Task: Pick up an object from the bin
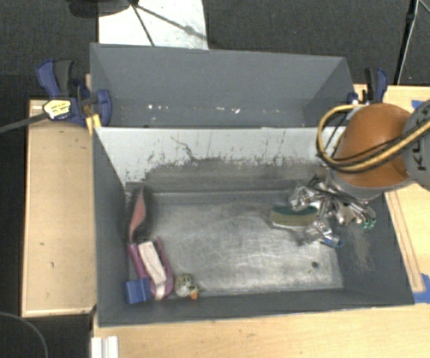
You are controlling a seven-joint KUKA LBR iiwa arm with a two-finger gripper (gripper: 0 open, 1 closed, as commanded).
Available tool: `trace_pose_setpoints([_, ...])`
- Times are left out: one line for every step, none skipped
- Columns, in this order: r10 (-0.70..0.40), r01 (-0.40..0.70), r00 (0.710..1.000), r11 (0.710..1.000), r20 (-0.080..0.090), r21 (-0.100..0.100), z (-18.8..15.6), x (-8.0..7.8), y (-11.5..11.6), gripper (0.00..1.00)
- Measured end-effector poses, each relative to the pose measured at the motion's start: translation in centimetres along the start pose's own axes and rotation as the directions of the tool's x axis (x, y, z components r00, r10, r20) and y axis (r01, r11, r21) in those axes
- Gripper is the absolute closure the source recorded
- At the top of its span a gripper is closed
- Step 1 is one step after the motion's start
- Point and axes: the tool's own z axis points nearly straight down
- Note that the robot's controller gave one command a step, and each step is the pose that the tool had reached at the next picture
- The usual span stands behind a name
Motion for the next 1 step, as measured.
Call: trace_pose_setpoints([-0.036, 0.036, 0.999, 0.999, -0.005, -0.001, -14.63, -2.09, -0.86, 1.0])
